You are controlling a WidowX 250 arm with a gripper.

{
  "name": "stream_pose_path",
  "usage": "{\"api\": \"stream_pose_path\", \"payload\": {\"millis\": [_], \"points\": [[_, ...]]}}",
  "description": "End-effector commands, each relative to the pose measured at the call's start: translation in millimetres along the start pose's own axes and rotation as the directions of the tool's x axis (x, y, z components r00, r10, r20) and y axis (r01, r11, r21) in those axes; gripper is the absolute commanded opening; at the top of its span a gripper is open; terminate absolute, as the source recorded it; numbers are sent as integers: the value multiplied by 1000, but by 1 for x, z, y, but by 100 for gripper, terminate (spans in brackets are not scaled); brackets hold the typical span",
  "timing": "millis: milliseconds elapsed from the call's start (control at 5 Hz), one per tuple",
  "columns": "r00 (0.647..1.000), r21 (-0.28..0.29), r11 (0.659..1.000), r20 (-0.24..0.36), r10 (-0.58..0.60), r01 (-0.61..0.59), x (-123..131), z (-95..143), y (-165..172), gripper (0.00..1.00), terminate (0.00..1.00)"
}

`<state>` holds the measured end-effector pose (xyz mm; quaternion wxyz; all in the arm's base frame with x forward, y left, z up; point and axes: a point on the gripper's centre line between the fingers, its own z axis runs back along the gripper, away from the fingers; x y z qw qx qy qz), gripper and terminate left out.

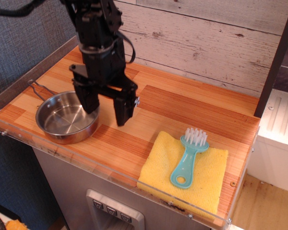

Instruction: PICK UP THE VESSEL AND PUT ANOTHER SIDE OF THE TABLE

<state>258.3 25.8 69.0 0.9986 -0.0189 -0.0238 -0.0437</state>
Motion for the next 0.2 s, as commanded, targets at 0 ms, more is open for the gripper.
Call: {"api": "stream_pose_path", "payload": {"millis": [0], "points": [[999, 9, 1000, 38, 1, -2, -2, 12, 1, 100, 100]]}}
